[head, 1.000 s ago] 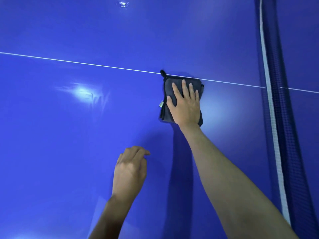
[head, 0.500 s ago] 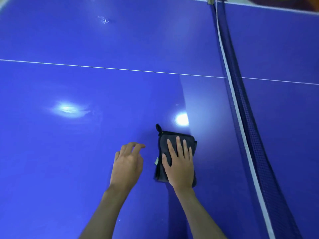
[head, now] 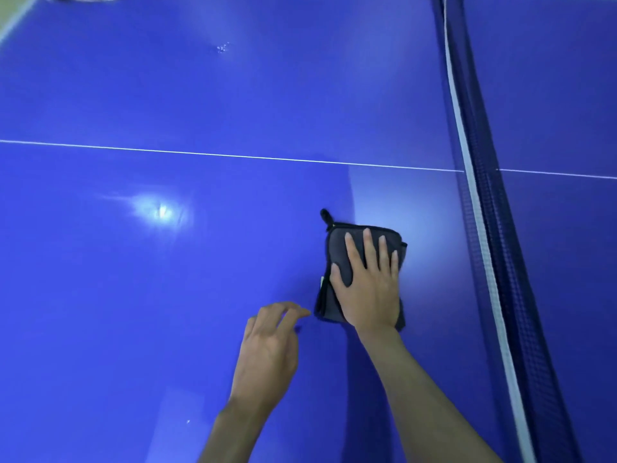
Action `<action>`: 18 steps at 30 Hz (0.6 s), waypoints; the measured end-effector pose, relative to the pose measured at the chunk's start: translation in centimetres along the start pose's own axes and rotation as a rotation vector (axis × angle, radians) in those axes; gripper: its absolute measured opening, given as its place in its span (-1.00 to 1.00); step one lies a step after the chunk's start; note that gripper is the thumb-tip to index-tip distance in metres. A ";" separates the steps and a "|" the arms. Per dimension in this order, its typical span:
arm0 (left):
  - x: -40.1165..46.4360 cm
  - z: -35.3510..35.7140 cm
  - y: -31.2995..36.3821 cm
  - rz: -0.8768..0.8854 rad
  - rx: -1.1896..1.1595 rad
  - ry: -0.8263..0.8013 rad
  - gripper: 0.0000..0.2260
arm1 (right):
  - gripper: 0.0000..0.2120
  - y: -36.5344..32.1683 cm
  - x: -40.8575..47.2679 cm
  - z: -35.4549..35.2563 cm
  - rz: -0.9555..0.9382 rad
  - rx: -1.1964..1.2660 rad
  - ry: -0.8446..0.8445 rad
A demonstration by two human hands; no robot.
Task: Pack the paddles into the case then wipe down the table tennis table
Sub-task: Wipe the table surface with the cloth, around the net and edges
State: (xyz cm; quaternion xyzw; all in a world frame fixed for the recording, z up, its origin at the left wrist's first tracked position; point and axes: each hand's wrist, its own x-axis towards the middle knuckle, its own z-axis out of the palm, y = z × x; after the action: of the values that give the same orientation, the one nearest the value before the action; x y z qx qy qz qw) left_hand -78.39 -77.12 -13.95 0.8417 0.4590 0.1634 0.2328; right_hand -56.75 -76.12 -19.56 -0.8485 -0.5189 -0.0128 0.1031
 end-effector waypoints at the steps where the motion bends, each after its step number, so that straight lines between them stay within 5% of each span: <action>1: 0.9 0.5 0.4 -0.022 -0.014 0.019 -0.63 | -0.40 0.5 2.2 0.3 0.000 0.008 0.008; 11: 5.6 4.1 3.4 -0.053 -0.058 0.071 -0.63 | -0.37 4.1 18.6 1.8 -0.060 0.046 0.023; 18: 4.5 3.9 3.6 -0.083 0.040 0.023 -0.66 | -0.40 4.4 17.0 1.6 -0.069 0.051 -0.002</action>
State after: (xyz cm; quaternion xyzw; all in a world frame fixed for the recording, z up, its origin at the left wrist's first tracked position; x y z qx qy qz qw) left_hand -71.62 -75.95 -14.98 0.8245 0.4993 0.1543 0.2171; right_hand -45.18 -62.85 -19.61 -0.8271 -0.5483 -0.0020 0.1238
